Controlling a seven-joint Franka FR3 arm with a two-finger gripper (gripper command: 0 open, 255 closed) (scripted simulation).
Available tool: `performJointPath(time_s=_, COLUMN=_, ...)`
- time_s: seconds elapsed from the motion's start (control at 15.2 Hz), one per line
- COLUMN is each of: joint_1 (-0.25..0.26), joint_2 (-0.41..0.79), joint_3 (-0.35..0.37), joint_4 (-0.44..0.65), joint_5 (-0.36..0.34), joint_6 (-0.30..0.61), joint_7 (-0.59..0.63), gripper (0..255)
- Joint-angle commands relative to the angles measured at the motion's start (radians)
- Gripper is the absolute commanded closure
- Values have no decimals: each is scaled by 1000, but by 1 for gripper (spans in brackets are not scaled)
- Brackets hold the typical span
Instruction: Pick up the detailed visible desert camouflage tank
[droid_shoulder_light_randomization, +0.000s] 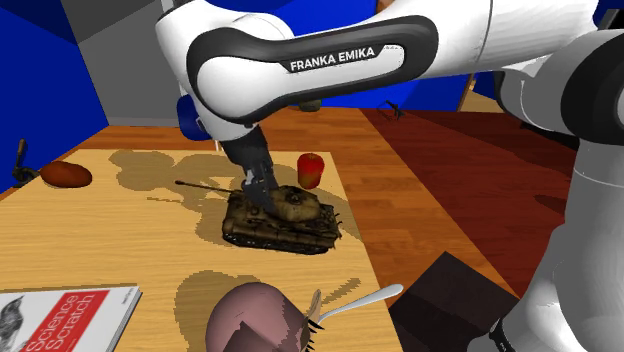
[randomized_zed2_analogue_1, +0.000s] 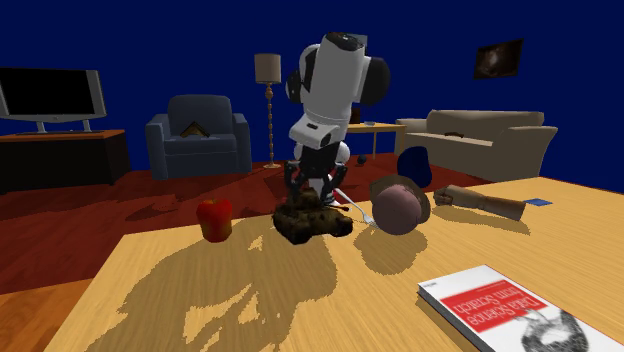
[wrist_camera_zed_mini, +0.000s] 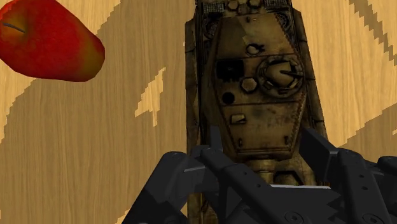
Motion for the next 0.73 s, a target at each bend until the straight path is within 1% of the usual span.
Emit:
performJointPath(time_s=0.0, joint_1=2, joint_2=-3, joint_3=1, joint_4=25, joint_5=0, joint_6=-25, joint_7=-5, gripper=255)
performJointPath(time_s=0.53, joint_1=17, joint_2=9, joint_3=2, joint_4=149, joint_5=-6, joint_6=-136, joint_7=-23, gripper=255)
performJointPath(time_s=0.66, joint_1=17, joint_2=9, joint_3=2, joint_4=151, joint_5=-6, joint_6=-138, joint_7=-23, gripper=255)
